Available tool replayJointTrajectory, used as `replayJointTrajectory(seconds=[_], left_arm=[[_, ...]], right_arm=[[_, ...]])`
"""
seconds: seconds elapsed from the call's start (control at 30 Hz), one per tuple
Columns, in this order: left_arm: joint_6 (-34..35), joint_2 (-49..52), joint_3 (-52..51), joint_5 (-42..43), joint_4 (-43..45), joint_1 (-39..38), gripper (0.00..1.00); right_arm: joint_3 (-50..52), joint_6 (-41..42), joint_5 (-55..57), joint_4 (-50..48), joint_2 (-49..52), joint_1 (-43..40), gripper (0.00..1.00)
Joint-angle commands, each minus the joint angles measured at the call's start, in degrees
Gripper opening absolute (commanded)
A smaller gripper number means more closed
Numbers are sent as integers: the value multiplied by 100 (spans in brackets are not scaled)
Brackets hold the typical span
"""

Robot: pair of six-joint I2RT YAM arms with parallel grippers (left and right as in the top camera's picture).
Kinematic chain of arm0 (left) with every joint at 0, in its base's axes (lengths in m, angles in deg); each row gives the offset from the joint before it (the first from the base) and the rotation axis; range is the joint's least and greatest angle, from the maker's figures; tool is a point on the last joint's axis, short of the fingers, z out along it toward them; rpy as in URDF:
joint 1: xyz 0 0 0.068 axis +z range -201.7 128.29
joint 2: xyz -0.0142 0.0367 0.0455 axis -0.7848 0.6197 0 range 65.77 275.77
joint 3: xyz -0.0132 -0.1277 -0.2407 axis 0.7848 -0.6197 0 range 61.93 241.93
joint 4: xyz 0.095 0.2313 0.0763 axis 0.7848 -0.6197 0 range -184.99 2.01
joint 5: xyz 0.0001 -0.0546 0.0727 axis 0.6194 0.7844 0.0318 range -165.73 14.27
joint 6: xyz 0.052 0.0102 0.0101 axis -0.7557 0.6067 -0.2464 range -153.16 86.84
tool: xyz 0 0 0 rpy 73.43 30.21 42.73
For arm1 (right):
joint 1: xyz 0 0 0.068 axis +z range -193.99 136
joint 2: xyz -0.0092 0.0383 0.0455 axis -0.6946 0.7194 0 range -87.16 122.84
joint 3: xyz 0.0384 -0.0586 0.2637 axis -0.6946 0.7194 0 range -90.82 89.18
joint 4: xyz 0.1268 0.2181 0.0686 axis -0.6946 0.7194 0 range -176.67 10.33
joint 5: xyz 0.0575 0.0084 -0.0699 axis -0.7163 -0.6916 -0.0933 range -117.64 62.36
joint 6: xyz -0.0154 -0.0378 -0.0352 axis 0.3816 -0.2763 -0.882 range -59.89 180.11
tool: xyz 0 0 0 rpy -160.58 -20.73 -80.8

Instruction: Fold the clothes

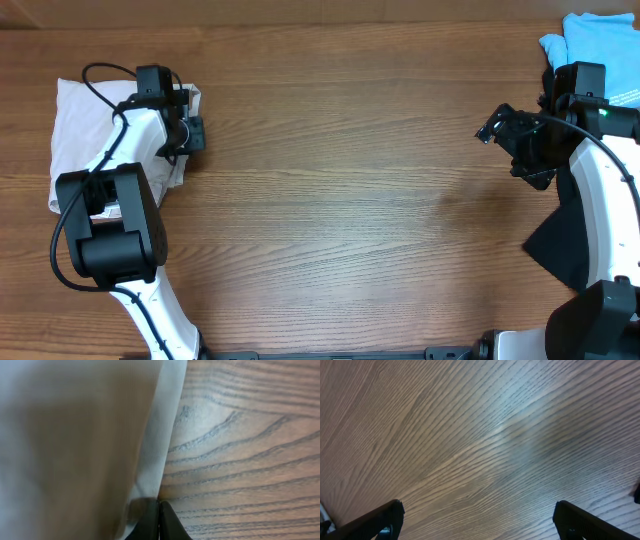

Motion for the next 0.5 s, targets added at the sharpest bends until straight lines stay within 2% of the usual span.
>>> replayJointTrajectory(seconds=[0.0,0.13,0.47], left_arm=[[-109,70,-96,-63,74,-9,4],[-111,70,-96,-546,81,-7,4],[-140,72,-96,-605,297,4,4]], right_arm=[[-42,-17,46,-31,-9,-11,100],[-42,-17,46,-31,-9,-11,100],[-42,-15,46,-31,-9,-11,100]])
